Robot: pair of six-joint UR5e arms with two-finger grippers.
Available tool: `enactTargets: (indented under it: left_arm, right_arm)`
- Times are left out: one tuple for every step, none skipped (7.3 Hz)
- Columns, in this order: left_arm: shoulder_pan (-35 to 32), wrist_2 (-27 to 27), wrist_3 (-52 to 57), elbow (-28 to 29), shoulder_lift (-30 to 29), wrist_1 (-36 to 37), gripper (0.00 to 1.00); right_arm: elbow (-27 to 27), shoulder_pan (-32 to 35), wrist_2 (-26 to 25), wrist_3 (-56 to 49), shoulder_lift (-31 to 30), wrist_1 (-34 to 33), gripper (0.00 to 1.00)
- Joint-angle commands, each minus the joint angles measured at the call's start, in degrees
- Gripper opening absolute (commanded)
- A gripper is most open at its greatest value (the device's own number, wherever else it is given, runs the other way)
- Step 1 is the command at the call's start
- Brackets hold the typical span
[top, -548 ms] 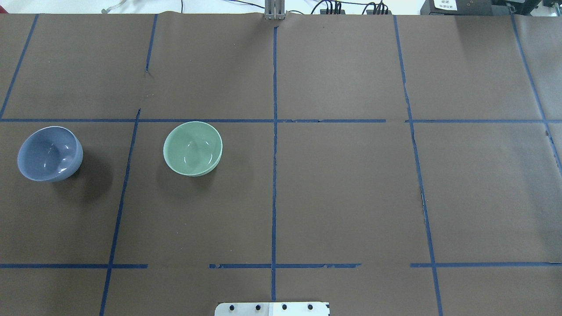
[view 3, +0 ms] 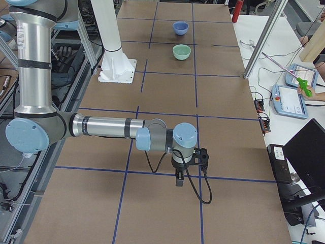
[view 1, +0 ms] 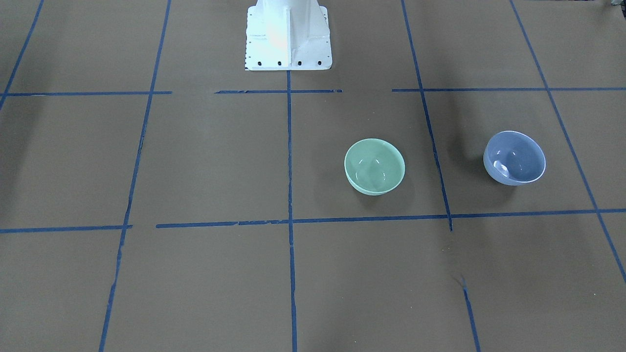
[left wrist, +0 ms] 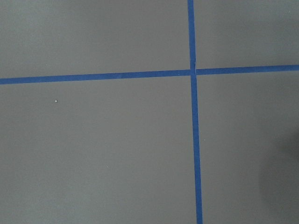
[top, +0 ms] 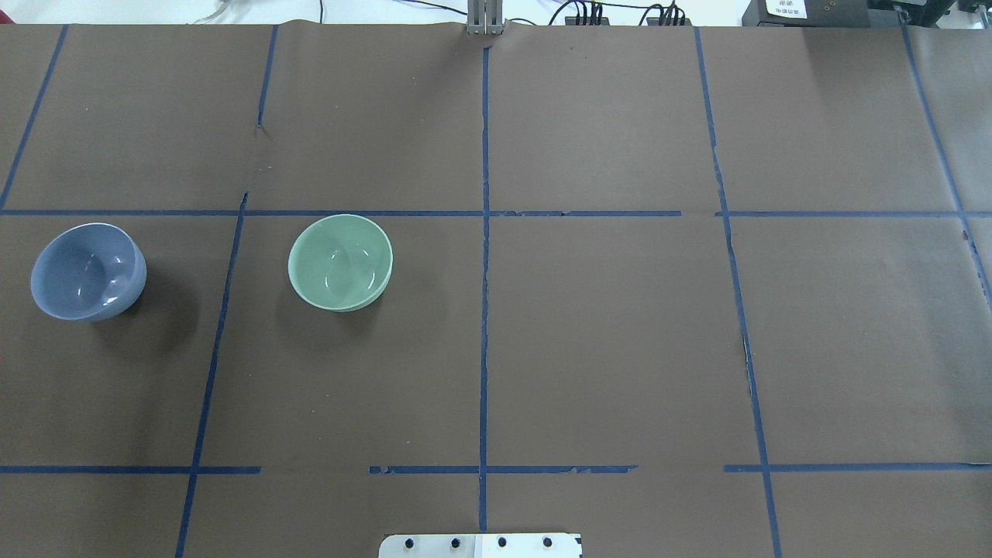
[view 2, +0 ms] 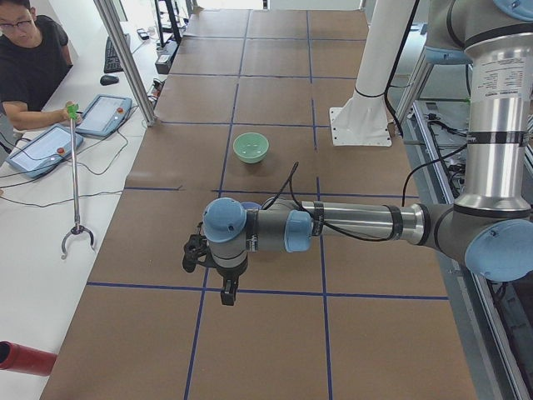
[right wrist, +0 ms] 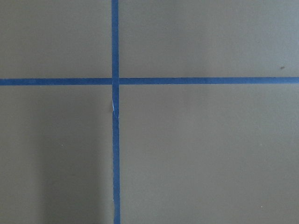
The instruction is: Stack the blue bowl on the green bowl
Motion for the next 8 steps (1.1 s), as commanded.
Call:
enactTargets:
  left_arm:
    - [0.07,-0.38,-0.04,-1.21,-0.86,-0.11,1.00]
    - [0.16,-0.47,-0.13,-2.26,-0.95,-0.11,1.00]
    - [2.51,-0.56,-5.87,-3.14,-1.04,-0.45,1.00]
    - [7.41,-0.56,-17.50,-5.24,-0.95,-3.68,1.00]
    - [11.89,-0.39,-26.06,-5.17,0.27,-10.58,1.00]
    - [15.85,-0.04,-32.67,-4.56,4.02,-20.83,1.00]
    - [19.20,0.14,-40.39,-2.64,5.45,-30.07,1.00]
    - [22.63,0.23,-45.61,0.51,5.46,-36.26,1.00]
  right_arm:
    - [0.00,0.00,-0.01,0.00,0.00,-0.07,1.00]
    - [0.00,0.00,-0.01,0.00,0.00,0.02,1.00]
    - [-0.09,0.00,-0.01,0.00,0.00,0.02,1.00]
    - [0.00,0.00,-0.01,0.00,0.00,0.02,1.00]
    - [0.00,0.00,-0.01,0.00,0.00,0.02,1.00]
    - [0.00,0.00,-0.01,0.00,0.00,0.02,1.00]
    - [0.00,0.00,-0.01,0.00,0.00,-0.07,1.00]
    - [0.00,0.00,0.08,0.00,0.00,0.02,1.00]
